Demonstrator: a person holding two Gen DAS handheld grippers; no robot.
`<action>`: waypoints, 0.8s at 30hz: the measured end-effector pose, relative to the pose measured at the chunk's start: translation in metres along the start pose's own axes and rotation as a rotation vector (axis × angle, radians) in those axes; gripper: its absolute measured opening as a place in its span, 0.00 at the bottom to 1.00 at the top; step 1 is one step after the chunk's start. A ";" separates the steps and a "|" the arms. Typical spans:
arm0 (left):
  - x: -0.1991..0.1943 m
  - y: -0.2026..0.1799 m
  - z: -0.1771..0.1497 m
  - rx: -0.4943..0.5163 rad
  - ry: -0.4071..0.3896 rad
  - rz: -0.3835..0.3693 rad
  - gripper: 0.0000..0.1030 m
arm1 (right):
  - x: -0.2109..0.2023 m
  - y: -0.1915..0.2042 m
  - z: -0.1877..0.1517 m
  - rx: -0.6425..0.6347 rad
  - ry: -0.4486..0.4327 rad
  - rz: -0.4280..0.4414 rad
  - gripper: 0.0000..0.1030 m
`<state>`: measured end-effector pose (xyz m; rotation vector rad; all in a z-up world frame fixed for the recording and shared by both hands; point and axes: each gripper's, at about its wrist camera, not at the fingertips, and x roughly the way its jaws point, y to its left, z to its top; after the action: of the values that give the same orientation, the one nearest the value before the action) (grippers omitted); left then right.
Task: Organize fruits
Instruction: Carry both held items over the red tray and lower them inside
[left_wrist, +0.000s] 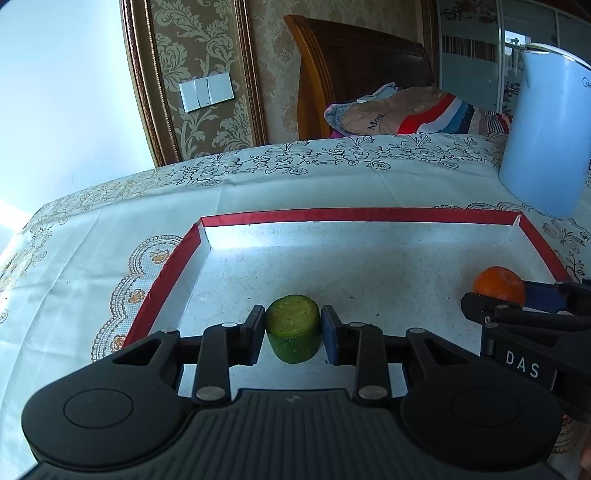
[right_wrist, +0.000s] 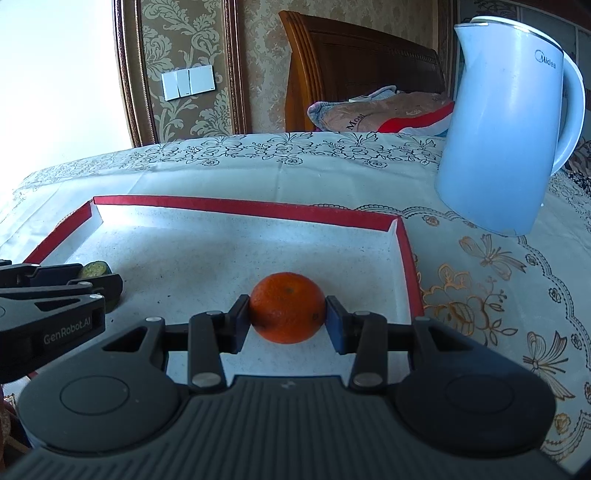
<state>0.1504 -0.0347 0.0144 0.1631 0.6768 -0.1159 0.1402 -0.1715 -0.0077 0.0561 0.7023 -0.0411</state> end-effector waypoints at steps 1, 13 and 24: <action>0.000 0.000 0.000 0.004 -0.001 0.001 0.31 | 0.000 0.000 0.000 0.002 -0.001 0.000 0.39; 0.008 0.007 0.001 -0.038 0.047 -0.030 0.32 | 0.001 -0.001 0.000 0.006 -0.004 -0.001 0.40; 0.007 0.007 0.000 -0.045 0.047 -0.029 0.33 | 0.001 -0.001 -0.001 0.008 -0.004 -0.002 0.41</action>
<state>0.1566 -0.0285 0.0104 0.1131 0.7286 -0.1246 0.1400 -0.1723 -0.0089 0.0631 0.6982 -0.0465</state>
